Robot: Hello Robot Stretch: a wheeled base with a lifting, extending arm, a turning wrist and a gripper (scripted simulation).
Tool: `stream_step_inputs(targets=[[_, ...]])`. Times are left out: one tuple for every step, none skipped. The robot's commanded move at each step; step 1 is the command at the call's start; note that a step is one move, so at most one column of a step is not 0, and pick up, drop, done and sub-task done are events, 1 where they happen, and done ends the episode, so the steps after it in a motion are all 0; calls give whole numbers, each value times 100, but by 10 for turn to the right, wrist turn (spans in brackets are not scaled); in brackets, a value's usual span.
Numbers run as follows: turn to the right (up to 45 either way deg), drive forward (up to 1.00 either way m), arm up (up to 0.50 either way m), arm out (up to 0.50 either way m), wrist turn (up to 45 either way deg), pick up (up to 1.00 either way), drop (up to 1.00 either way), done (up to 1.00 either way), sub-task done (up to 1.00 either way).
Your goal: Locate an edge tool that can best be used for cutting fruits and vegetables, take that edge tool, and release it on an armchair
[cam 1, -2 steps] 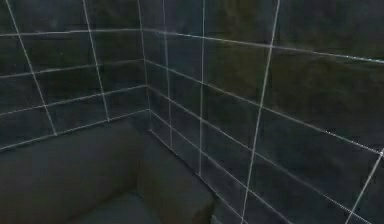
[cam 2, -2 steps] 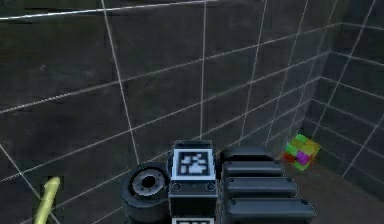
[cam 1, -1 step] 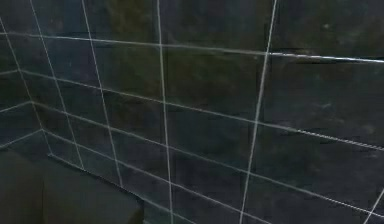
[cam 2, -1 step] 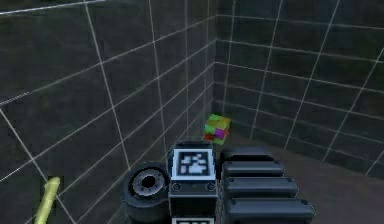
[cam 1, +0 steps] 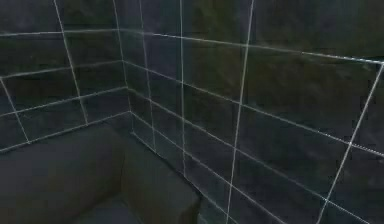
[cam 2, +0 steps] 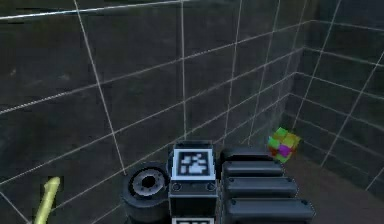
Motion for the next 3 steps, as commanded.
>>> stream_step_inputs(targets=[[-450,0,0,0,0,0,0,0,0],[-450,0,0,0,0,0,0,0,0],[-180,0,0,0,0,0,0,0,0]])
